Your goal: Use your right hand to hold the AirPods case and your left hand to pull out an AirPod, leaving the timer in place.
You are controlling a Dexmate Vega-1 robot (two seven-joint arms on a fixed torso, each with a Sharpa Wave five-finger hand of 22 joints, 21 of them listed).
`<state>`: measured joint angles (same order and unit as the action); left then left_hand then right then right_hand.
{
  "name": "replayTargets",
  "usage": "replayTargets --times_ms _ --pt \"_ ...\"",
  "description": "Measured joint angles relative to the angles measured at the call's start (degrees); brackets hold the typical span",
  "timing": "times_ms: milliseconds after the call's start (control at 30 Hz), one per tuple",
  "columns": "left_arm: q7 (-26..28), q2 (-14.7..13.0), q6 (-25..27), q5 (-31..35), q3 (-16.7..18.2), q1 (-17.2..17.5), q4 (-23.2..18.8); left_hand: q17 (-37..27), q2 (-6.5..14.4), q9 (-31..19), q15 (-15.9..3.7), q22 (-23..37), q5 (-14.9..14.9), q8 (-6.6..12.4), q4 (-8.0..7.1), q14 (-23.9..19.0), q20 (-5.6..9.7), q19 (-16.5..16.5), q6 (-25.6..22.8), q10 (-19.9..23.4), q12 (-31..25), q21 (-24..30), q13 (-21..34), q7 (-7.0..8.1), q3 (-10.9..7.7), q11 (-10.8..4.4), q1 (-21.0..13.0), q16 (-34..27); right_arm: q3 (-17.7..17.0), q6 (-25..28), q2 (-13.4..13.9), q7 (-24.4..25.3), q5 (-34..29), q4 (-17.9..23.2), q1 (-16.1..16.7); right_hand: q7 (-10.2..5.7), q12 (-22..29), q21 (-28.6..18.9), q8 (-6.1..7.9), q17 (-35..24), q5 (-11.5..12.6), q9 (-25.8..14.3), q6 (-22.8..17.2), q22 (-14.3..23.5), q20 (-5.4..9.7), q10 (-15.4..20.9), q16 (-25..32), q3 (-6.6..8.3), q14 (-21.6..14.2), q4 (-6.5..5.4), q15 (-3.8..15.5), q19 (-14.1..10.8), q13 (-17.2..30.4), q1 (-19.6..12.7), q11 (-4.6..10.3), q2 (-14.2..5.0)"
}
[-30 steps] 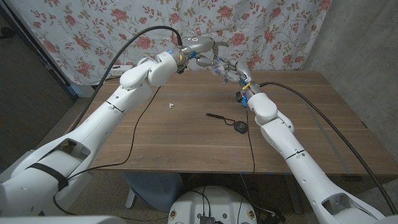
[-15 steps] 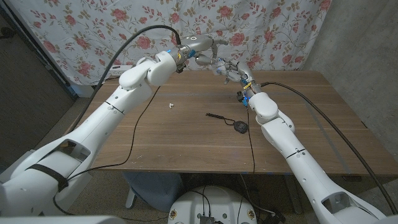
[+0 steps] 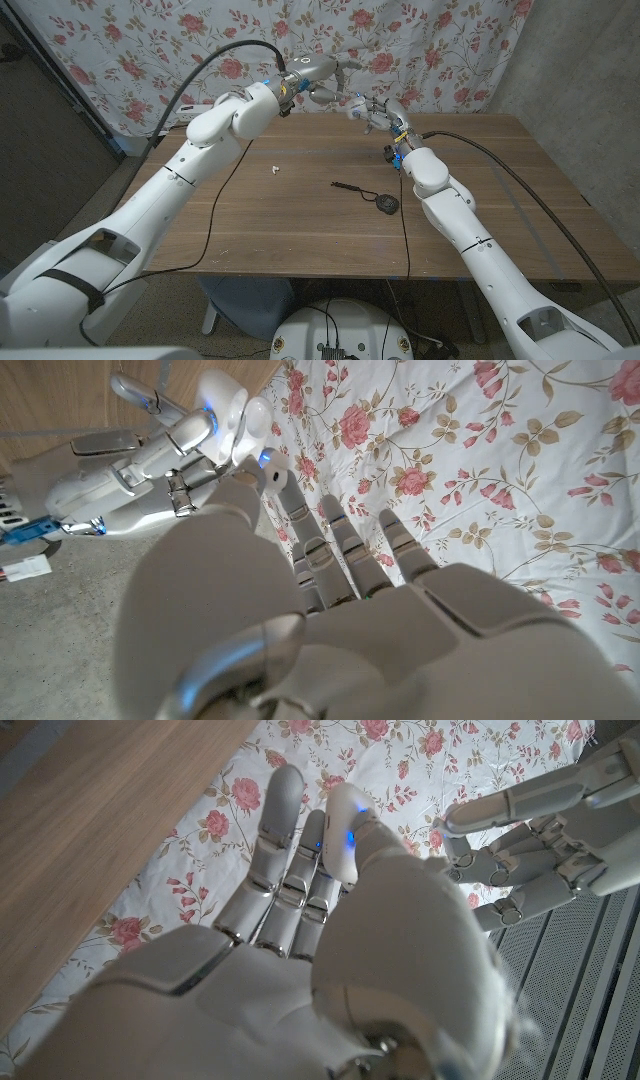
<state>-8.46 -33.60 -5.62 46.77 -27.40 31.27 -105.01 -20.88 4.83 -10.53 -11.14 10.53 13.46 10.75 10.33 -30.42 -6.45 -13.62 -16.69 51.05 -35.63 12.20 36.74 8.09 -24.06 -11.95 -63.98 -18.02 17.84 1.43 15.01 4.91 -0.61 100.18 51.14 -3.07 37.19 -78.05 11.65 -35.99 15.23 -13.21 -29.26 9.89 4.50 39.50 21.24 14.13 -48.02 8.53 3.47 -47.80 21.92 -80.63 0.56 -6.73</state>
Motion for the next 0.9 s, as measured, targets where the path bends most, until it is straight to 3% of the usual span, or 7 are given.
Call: replayTargets --times_ms 900 --pt "2.20 -4.12 5.69 -0.42 5.72 7.45 -6.41 -0.27 -0.01 0.00 0.18 0.00 0.12 0.00 0.08 -0.20 0.00 0.00 -0.21 0.00 -0.44 0.00 -0.25 -0.22 0.08 0.00 -0.01 0.00 -0.78 2.26 0.31 2.30 -1.98 1.75 0.49 0.00 -0.26 0.00 0.00 0.04 0.06 0.00 0.00 0.00 0.00 0.20 -0.06 -0.01 0.11 -0.01 0.11 0.00 0.00 -0.28 -0.20 -0.02"
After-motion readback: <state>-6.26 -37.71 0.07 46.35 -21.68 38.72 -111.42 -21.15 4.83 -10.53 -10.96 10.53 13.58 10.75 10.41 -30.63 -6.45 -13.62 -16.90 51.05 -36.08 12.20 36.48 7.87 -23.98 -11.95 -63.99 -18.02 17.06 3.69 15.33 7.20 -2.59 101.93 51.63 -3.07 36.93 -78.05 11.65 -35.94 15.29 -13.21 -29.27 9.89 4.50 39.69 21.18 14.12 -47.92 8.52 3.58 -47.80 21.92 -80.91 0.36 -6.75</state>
